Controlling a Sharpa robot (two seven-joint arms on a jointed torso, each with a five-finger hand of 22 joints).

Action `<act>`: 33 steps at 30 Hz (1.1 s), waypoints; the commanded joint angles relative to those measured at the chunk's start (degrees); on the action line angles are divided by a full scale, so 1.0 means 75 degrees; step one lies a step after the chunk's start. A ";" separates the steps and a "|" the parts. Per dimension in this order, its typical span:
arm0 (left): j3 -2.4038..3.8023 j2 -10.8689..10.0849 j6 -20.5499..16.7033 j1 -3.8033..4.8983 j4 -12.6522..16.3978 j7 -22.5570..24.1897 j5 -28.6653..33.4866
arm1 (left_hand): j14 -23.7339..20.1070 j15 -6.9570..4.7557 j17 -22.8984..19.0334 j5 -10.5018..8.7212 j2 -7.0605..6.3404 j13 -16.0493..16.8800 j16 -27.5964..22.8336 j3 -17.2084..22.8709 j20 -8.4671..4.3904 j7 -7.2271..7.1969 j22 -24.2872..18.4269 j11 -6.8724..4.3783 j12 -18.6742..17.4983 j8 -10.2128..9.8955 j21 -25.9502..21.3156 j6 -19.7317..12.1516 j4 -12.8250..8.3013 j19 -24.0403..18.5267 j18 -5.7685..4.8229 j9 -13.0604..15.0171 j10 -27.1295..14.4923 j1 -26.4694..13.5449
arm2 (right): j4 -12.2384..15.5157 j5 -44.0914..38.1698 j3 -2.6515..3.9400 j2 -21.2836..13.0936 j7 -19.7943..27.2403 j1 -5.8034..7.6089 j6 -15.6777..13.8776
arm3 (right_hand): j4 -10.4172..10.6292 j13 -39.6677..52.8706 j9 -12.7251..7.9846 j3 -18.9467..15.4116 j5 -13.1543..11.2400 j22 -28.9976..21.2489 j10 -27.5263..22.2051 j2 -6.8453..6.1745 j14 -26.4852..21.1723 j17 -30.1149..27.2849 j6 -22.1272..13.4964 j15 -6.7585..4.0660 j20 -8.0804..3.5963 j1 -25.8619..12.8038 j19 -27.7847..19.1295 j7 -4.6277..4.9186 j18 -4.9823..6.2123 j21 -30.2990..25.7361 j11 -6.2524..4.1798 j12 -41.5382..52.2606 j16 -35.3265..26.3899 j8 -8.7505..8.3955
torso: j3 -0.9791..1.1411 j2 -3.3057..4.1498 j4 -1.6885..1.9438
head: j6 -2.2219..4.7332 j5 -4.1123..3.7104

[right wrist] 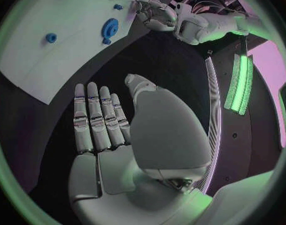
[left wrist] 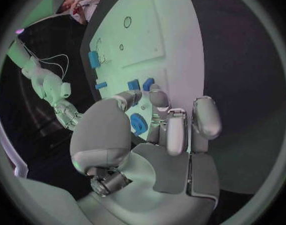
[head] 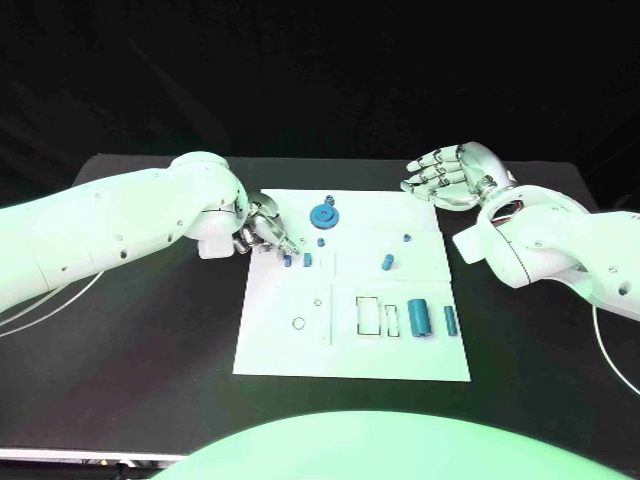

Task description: Assemble the parts on the task board

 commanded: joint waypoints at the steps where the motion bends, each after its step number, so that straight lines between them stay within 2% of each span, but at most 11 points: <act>1: -0.0012 -0.0041 -0.0147 -0.0026 0.0035 0.0028 0.0095 | 0.0441 0.0009 0.0661 -0.0212 0.0031 -0.0041 -0.0050 -0.0175 0.0003 0.0068 -0.0068 0.0025 -0.0039 -0.0042 -0.0057 0.0009 0.0140 -0.0064 -0.0040 0.0016 -0.0071 -0.0022 | 0.0005 -0.0038 0.0001 -0.0006 0.0061 -0.0005 0.0036 | 0.0022 -0.0011 -0.0017 0.0037 0.0029 -0.0056 0.0008 -0.0028 0.0005 -0.0034 0.0001 0.0038 0.0024 0.0034 -0.0111 0.0413 0.0040 -0.0041 0.0056 -0.0038 -0.0047 -0.0046 | 0.0002 0.0006 -0.0002 | 0.0012 -0.0003; 7: 0.0035 -0.0144 -0.0561 -0.0032 0.0141 0.0076 0.0149 | 0.0432 0.0017 0.0623 -0.0473 0.0036 -0.0093 -0.0069 -0.0360 0.0012 0.0079 -0.0111 0.0037 -0.0074 -0.0065 -0.0092 0.0006 0.0306 -0.0082 -0.0032 0.0027 -0.0103 0.0008 | 0.0008 -0.0038 0.0000 -0.0011 0.0065 -0.0006 0.0038 | 0.0021 -0.0010 -0.0029 0.0040 0.0032 -0.0123 0.0011 -0.0030 0.0017 -0.0068 0.0003 0.0047 0.0040 0.0034 -0.0191 0.0417 0.0040 -0.0045 0.0060 -0.0053 -0.0071 -0.0053 | -0.0001 0.0015 -0.0005 | 0.0046 -0.0020; 10: 0.0097 -0.0255 -0.1107 -0.0044 0.0297 0.0249 0.0334 | 0.0388 0.0056 0.0477 -0.0480 0.0041 -0.0646 -0.0142 -0.0447 0.0038 0.0148 -0.0380 0.0094 -0.0476 -0.0121 -0.0254 -0.0194 0.0292 -0.0249 0.0022 0.0044 -0.0429 0.0211 | 0.0006 -0.0038 0.0000 -0.0013 0.0072 -0.0007 0.0036 | 0.0021 -0.0010 -0.0029 0.0040 0.0032 -0.0123 0.0011 -0.0030 0.0017 -0.0068 0.0003 0.0047 0.0040 0.0034 -0.0191 0.0417 0.0040 -0.0045 0.0060 -0.0053 -0.0071 -0.0053 | -0.0004 0.0020 -0.0009 | 0.0057 -0.0040; 11: 0.0123 -0.0303 -0.1331 -0.0047 0.0362 0.0407 0.0426 | 0.0237 0.0127 0.0053 -0.0446 0.0022 -0.1069 -0.0356 -0.0497 0.0090 0.0243 -0.0938 0.0181 -0.0820 -0.0164 -0.0597 -0.0441 0.0265 -0.0620 0.0129 0.0065 -0.0799 0.0439 | 0.0005 -0.0038 0.0000 -0.0015 0.0074 -0.0007 0.0035 | 0.0021 -0.0010 -0.0029 0.0040 0.0032 -0.0123 0.0011 -0.0030 0.0017 -0.0068 0.0003 0.0047 0.0040 0.0034 -0.0191 0.0417 0.0040 -0.0045 0.0060 -0.0053 -0.0071 -0.0053 | -0.0006 0.0019 -0.0010 | 0.0064 -0.0045; 13: 0.0155 -0.0373 -0.1681 -0.0050 0.0451 0.0774 0.0573 | 0.0035 0.0210 -0.0459 -0.0427 0.0021 -0.1094 -0.0631 -0.0568 0.0166 0.0342 -0.1432 0.0273 -0.0872 -0.0173 -0.0933 -0.0671 0.0280 -0.0963 0.0222 0.0093 -0.1017 0.0642 | 0.0004 -0.0038 0.0000 -0.0019 0.0078 -0.0007 0.0030 | 0.0021 -0.0010 -0.0031 0.0041 0.0032 -0.0133 0.0013 -0.0030 0.0020 -0.0073 0.0004 0.0048 0.0043 0.0033 -0.0202 0.0416 0.0041 -0.0044 0.0060 -0.0055 -0.0074 -0.0053 | -0.0006 0.0014 -0.0009 | 0.0067 -0.0056; 15: 0.0181 -0.0448 -0.2232 -0.0053 0.0546 0.1386 0.0717 | -0.0634 0.0432 -0.1715 -0.0408 0.0067 -0.1175 -0.1375 -0.0624 0.0357 0.0593 -0.2891 0.0509 -0.1025 -0.0138 -0.2009 -0.1236 0.0259 -0.2043 0.0483 0.0132 -0.1689 0.1199 | 0.0004 -0.0038 0.0000 -0.0027 0.0088 -0.0008 0.0003 | 0.0021 -0.0010 -0.0031 0.0041 0.0032 -0.0133 0.0013 -0.0030 0.0020 -0.0073 0.0004 0.0048 0.0043 0.0033 -0.0202 0.0416 0.0041 -0.0044 0.0060 -0.0055 -0.0074 -0.0053 | -0.0003 0.0008 -0.0002 | 0.0070 -0.0065; 17: 0.0196 -0.0493 -0.2745 -0.0054 0.0612 0.1958 0.0756 | -0.1263 0.0531 -0.2787 -0.0381 0.0067 -0.1276 -0.2061 -0.0592 0.0456 0.0698 -0.3611 0.0619 -0.1173 -0.0109 -0.2637 -0.1569 0.0181 -0.2582 0.0613 0.0129 -0.2117 0.1640 | 0.0005 -0.0038 -0.0001 -0.0036 0.0100 -0.0008 -0.0021 | 0.0021 -0.0010 -0.0032 0.0041 0.0033 -0.0137 0.0014 -0.0030 0.0022 -0.0074 0.0005 0.0048 0.0043 0.0034 -0.0205 0.0414 0.0041 -0.0043 0.0059 -0.0055 -0.0075 -0.0053 | 0.0006 -0.0001 0.0012 | 0.0066 -0.0066; 21: 0.0211 -0.0572 -0.3704 -0.0072 0.0797 0.3088 0.0599 | -0.2456 0.0759 -0.4483 -0.0393 -0.0011 -0.1552 -0.3314 -0.0516 0.0646 0.0936 -0.3972 0.0833 -0.1460 -0.0111 -0.3257 -0.2042 0.0070 -0.2843 0.0621 0.0005 -0.2728 0.2290 | 0.0007 -0.0038 -0.0001 -0.0055 0.0118 -0.0009 -0.0054 | 0.0015 -0.0011 -0.0036 0.0042 0.0038 -0.0153 0.0008 -0.0035 0.0022 -0.0085 0.0001 0.0048 0.0047 0.0041 -0.0217 0.0403 0.0043 -0.0040 0.0057 -0.0063 -0.0084 -0.0057 | 0.0004 0.0005 0.0015 | 0.0093 -0.0079; 22: 0.0213 -0.0596 -0.3905 -0.0091 0.0861 0.3319 0.0479 | -0.3037 0.0951 -0.4784 -0.0395 -0.0038 -0.1829 -0.3790 -0.0291 0.0789 0.1151 -0.4203 0.1076 -0.1877 -0.0286 -0.3675 -0.2454 -0.0146 -0.3109 0.0585 -0.0172 -0.3387 0.2794 | 0.0006 -0.0038 -0.0001 -0.0058 0.0120 -0.0009 -0.0055 | 0.0015 -0.0011 -0.0036 0.0042 0.0038 -0.0153 0.0008 -0.0035 0.0022 -0.0085 0.0001 0.0048 0.0047 0.0041 -0.0217 0.0403 0.0043 -0.0040 0.0057 -0.0063 -0.0084 -0.0057 | -0.0002 0.0009 0.0009 | 0.0103 -0.0077; 26: 0.0217 -0.0668 -0.4461 -0.0222 0.1091 0.3949 -0.0386 | -0.3472 0.1152 -0.5063 -0.0417 -0.0098 -0.2221 -0.4138 -0.0076 0.0965 0.1339 -0.4392 0.1318 -0.2322 -0.0409 -0.4015 -0.2799 -0.0422 -0.3304 0.0591 -0.0454 -0.4110 0.3245 | 0.0003 -0.0037 -0.0002 -0.0068 0.0128 -0.0010 -0.0049 | 0.0013 -0.0011 -0.0037 0.0044 0.0041 -0.0158 0.0007 -0.0036 0.0022 -0.0088 0.0000 0.0049 0.0048 0.0044 -0.0221 0.0401 0.0044 -0.0039 0.0055 -0.0065 -0.0087 -0.0058 | -0.0008 0.0001 0.0008 | 0.0131 -0.0082; 33: 0.0149 -0.0523 -0.4661 -0.0437 0.1070 0.4284 -0.1956 | -0.3422 0.1120 -0.5137 -0.0450 -0.0215 -0.2554 -0.3980 -0.0069 0.0989 0.1259 -0.4347 0.1272 -0.2537 -0.0482 -0.3956 -0.2948 -0.0550 -0.3262 0.0633 -0.0833 -0.4317 0.3320 | 0.0005 -0.0037 -0.0006 -0.0073 0.0126 -0.0018 -0.0013 | 0.0013 -0.0011 -0.0037 0.0044 0.0041 -0.0158 0.0007 -0.0036 0.0022 -0.0088 0.0000 0.0049 0.0048 0.0044 -0.0221 0.0401 0.0044 -0.0039 0.0055 -0.0065 -0.0087 -0.0058 | -0.0012 0.0003 0.0008 | 0.0229 -0.0079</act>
